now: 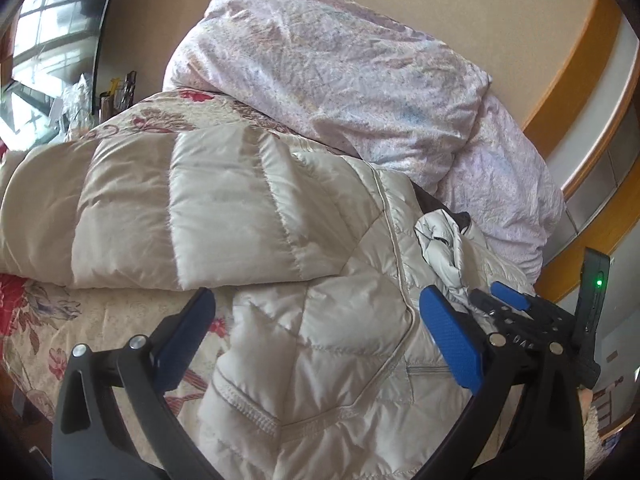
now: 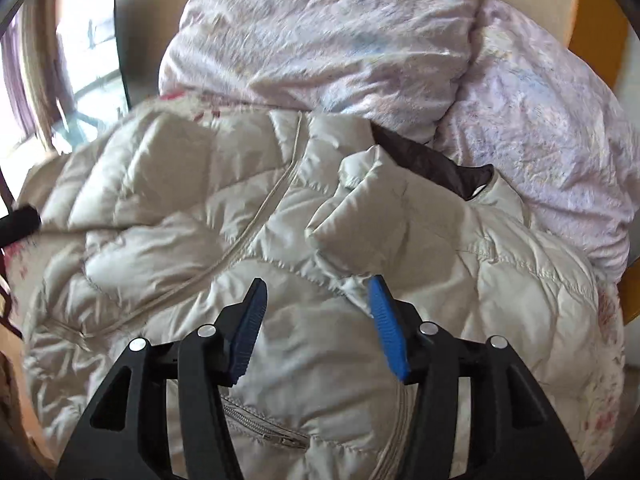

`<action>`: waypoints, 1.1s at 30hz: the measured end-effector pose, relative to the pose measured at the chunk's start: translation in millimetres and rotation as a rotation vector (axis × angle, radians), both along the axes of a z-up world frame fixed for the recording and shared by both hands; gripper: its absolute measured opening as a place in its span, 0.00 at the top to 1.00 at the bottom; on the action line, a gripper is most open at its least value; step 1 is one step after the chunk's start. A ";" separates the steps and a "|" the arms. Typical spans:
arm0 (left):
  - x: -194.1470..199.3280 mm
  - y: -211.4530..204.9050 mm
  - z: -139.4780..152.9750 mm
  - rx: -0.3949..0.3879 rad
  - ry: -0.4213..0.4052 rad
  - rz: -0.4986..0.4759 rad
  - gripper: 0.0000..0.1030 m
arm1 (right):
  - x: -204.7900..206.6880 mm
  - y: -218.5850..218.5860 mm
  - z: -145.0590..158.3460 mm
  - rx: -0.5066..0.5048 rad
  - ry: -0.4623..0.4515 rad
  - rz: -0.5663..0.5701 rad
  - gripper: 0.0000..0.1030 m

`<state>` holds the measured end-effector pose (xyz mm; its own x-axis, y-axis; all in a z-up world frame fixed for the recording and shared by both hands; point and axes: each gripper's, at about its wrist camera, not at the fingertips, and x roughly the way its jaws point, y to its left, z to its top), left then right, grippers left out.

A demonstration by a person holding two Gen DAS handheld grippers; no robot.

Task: Fold large clothes
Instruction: 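Carry the sleeve across the jacket body and lay it down with the right gripper, then grasp the other sleeve cuff with the left gripper and lift it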

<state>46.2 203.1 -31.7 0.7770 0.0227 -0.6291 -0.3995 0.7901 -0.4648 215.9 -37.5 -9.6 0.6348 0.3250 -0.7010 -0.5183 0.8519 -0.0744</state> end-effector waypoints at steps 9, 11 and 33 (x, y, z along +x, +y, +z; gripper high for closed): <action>-52.0 39.2 -1.9 0.018 -0.008 0.166 0.02 | 89.1 -55.9 -62.0 -0.069 0.144 -0.310 0.48; -63.5 45.8 -4.6 0.040 -0.010 0.221 0.02 | 92.8 -47.1 -80.0 -0.125 0.133 -0.308 0.47; -111.1 140.5 -71.3 -0.461 -0.124 0.563 0.16 | 92.9 -47.3 -79.3 -0.112 0.136 -0.292 0.47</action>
<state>-64.9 343.5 -103.0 0.7918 0.1933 -0.5794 -0.6098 0.1942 -0.7684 308.8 -84.8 -88.9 0.5881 0.0593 -0.8066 -0.2658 0.9561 -0.1234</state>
